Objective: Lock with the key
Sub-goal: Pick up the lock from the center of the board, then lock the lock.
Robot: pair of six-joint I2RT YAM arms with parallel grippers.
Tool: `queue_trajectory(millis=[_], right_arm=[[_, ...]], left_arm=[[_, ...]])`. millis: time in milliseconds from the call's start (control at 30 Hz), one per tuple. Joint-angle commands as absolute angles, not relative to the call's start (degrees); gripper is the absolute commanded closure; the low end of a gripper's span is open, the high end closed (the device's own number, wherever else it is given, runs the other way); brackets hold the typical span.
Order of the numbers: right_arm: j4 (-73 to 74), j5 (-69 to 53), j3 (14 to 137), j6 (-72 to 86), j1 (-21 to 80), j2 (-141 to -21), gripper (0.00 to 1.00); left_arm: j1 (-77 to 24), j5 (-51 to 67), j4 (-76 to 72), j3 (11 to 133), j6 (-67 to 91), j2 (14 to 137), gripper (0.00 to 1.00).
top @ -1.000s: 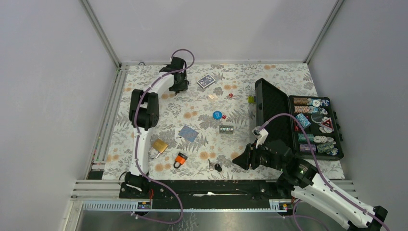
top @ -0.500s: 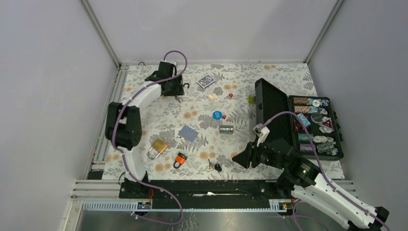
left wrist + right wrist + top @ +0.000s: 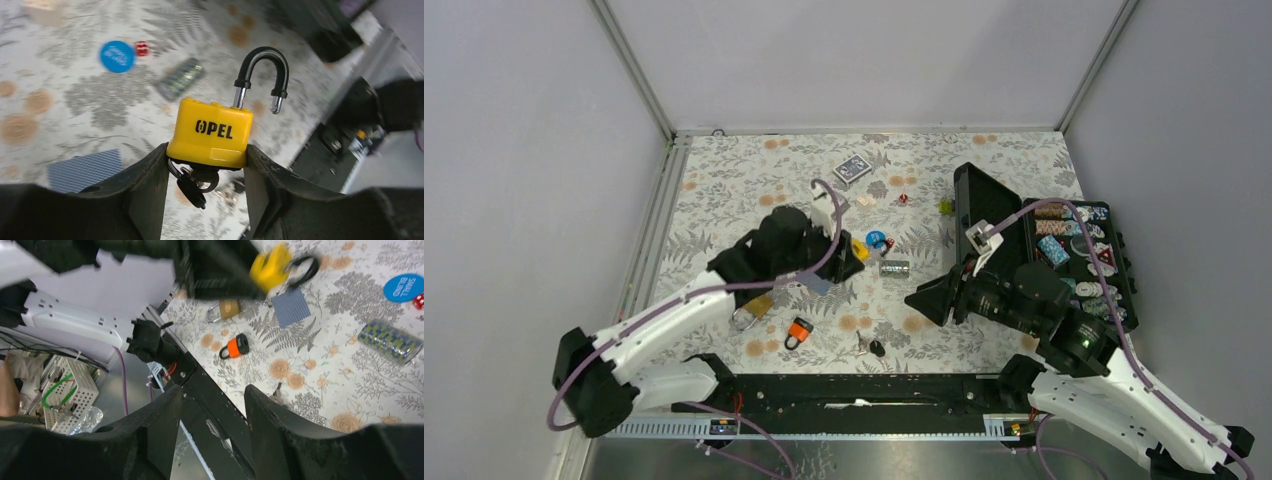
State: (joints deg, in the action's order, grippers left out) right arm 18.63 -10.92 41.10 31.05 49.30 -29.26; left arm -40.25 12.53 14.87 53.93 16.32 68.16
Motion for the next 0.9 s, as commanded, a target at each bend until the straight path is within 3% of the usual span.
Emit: queue_trajectory(millis=[0,300,600,867], right_arm=[[22.44,-7.87,47.06,29.97,49.53,-32.70,0.42],[25.42,-10.97,51.77,35.39,49.57,-39.90,0.39],[20.37,-17.61,50.81,40.57,49.57,-40.32,0.41],[20.33,-19.58,50.02,40.21,49.57,-41.78,0.50]], left_arm=[[-49.41,7.69,8.23,48.84,17.29,57.30,1.00],[-62.75,-1.40,14.05,46.05,17.06,47.20,1.00],[-65.88,-1.33,14.03,46.67,15.50,47.46,1.00],[-66.45,1.61,14.20,49.65,13.96,50.21,1.00]])
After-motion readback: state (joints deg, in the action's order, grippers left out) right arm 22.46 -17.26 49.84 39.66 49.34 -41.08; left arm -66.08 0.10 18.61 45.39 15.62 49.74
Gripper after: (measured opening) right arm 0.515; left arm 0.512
